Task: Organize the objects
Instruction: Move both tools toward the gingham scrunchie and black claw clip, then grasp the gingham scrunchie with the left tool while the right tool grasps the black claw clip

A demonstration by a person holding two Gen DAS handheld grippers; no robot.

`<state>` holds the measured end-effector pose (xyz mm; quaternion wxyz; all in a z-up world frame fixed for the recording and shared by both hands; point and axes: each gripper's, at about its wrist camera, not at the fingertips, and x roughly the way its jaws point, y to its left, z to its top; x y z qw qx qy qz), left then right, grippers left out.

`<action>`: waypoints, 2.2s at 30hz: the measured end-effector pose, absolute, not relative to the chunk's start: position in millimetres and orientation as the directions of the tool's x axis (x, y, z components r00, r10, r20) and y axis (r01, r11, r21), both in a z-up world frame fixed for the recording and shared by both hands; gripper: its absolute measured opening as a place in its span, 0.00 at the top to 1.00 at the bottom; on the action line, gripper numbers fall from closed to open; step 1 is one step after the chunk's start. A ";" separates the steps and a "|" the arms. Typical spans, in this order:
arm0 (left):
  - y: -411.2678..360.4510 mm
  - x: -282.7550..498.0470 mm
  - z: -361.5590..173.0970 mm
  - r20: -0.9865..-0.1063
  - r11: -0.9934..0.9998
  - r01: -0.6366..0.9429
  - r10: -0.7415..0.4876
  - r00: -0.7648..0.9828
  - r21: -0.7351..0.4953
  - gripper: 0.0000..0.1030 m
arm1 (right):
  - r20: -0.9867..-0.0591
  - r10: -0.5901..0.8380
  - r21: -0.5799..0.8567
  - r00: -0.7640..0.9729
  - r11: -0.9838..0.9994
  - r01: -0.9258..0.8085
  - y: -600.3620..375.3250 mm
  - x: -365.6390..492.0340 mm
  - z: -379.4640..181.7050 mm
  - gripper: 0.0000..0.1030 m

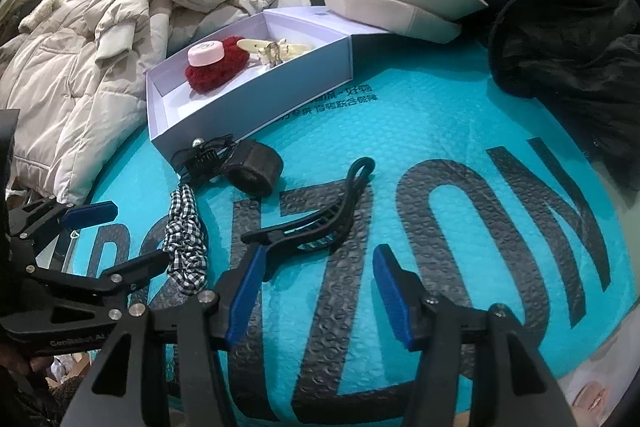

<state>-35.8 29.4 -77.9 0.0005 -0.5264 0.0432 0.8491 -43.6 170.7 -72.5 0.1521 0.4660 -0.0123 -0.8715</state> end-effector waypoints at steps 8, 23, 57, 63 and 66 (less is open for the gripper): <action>32.1 -44.5 -65.5 -0.867 -0.999 -0.026 0.038 -0.497 -0.029 0.24 | -0.817 -0.279 0.180 -0.505 -0.955 0.237 173.6 -47.9 -80.5 0.44; 48.8 -65.2 -95.9 -0.895 -0.996 -0.070 -0.026 -0.446 0.064 0.24 | -0.816 -0.277 0.228 -0.508 -0.961 0.156 178.6 -69.1 -85.7 0.44; 61.3 -49.8 -105.0 -0.882 -0.994 -0.105 0.055 -0.467 -0.007 0.78 | -0.826 -0.187 0.090 -0.532 -0.975 0.204 170.9 -53.0 -92.7 0.79; 64.3 -46.0 -102.8 -0.885 -0.993 -0.108 0.082 -0.458 -0.037 0.80 | -0.819 -0.186 0.091 -0.543 -0.976 0.198 175.5 -44.8 -89.2 0.79; 67.1 -42.3 -98.6 -0.882 -0.992 -0.122 0.089 -0.463 -0.036 0.80 | -0.814 -0.186 0.095 -0.550 -0.977 0.190 178.6 -41.4 -86.3 0.79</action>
